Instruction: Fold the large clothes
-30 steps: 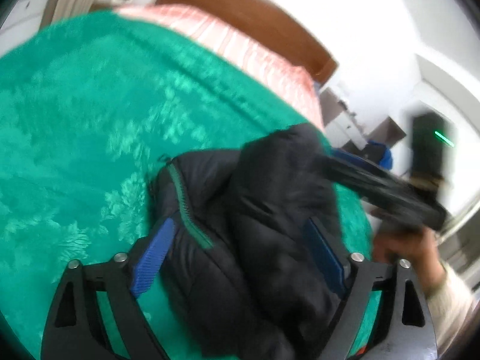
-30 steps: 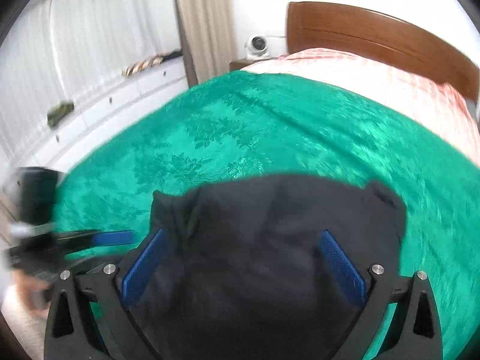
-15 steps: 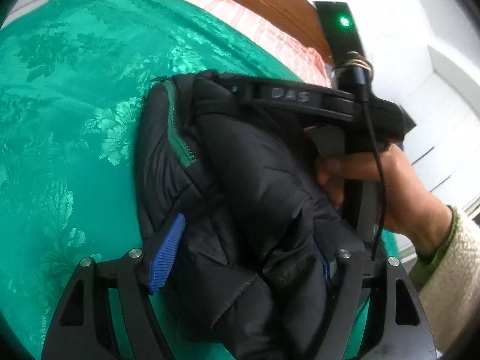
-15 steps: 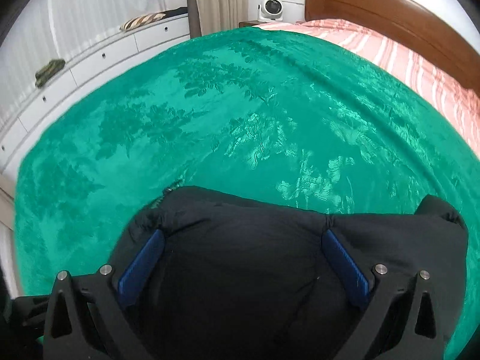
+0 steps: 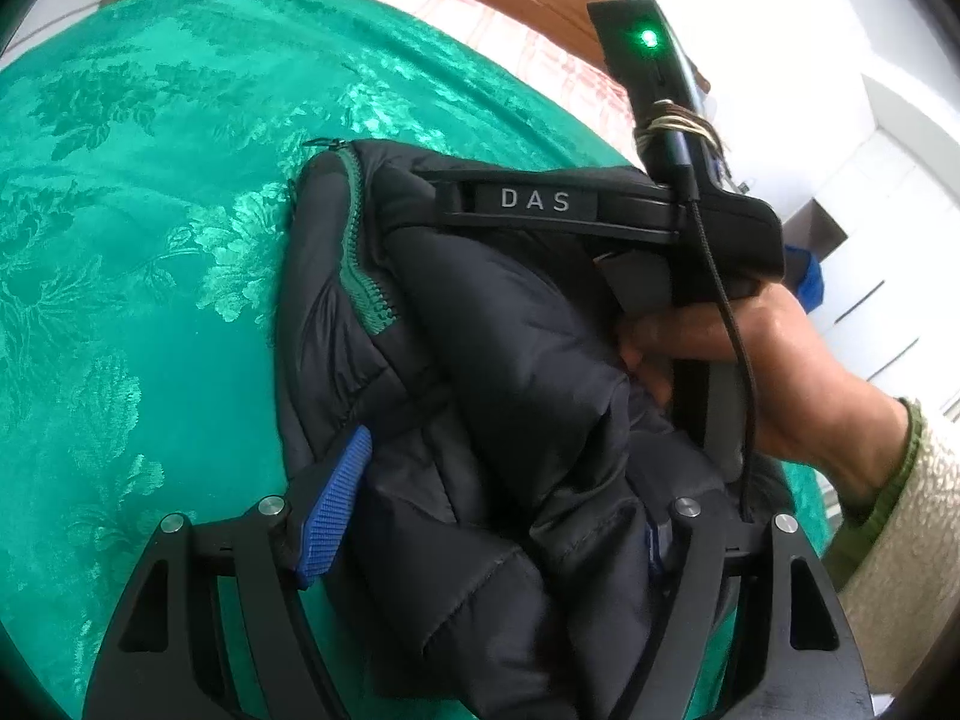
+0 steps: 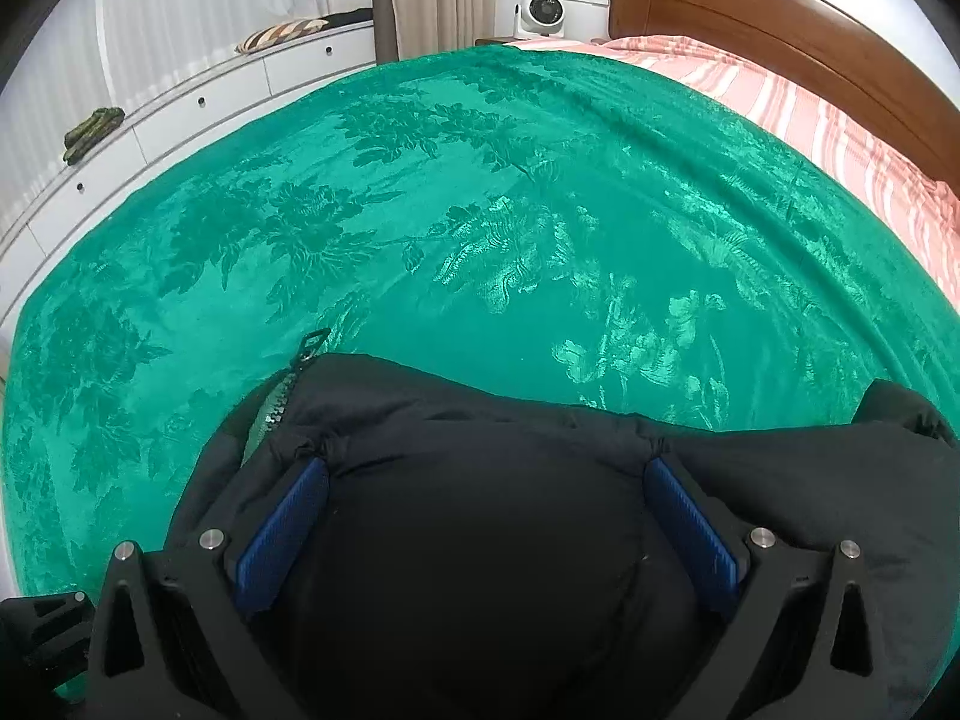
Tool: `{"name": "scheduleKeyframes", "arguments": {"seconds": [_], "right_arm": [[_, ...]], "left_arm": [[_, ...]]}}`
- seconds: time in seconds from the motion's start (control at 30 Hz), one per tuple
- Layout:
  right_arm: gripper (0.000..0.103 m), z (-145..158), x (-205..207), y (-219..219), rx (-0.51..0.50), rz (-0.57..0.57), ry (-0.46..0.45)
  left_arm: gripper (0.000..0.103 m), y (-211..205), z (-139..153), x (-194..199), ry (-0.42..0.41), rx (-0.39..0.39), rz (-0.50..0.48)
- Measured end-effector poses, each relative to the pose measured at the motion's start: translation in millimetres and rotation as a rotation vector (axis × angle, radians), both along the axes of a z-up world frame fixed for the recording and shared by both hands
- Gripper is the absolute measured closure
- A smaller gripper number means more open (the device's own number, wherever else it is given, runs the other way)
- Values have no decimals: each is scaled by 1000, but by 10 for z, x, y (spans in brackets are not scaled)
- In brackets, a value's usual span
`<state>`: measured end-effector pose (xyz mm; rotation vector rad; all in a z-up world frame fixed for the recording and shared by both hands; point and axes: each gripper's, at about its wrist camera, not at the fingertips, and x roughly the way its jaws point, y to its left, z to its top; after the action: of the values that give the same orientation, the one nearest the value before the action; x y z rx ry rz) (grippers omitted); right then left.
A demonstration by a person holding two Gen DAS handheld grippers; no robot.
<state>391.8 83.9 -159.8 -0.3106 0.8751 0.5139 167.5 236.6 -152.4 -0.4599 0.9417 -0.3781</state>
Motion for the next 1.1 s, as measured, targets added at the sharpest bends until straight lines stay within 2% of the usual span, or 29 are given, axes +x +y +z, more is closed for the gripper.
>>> {"name": "scheduleKeyframes", "arguments": {"seconds": [0.07,0.13,0.17,0.27,0.33,0.43,0.53,0.6,0.67,0.77,0.83,0.97,1.0,1.03,1.1], "right_arm": [[0,115,-9,2,-18,-11,33],[0,314,-32,-36,-14,-8,74],[1,452,-53,-83,11,-7,90],[1,1014,-177,-376,148,-51,68],[1,1337,-330,-638,220,-70,37],[1,1478,-604,-1162,282,-115,33],[0,1251,-817,-1760,353,-196,104],[0,918,-971,-2182,438,-230,203],[0,613,-1080,-2379,478,-225,284],[0,117,-1181,-2472,535,-191,403],[0,-184,-1124,-2414,639,-146,500],[0,-567,-846,-2341,745,-179,572],[0,-573,-792,-2272,724,-173,555],[2,-507,-787,-2181,658,-149,508],[7,-290,-890,-1929,471,-88,379]], "left_arm": [[27,50,142,48,50,0,-22],[24,143,335,43,39,-8,-39],[15,235,497,50,12,-29,-43],[7,451,808,189,-20,-94,-53],[5,471,851,360,14,-124,-95],[5,417,643,601,140,-108,-113],[3,342,305,737,265,-33,-94],[0,305,165,719,275,-11,-96],[0,304,18,724,288,-44,-85],[0,224,-148,738,292,-74,-86],[0,101,-241,764,298,-68,-104],[0,-80,-298,890,343,-56,-160],[0,-102,-314,918,356,-59,-168],[0,-114,-318,923,362,-59,-172],[3,-184,-309,926,348,-25,-166]]}}
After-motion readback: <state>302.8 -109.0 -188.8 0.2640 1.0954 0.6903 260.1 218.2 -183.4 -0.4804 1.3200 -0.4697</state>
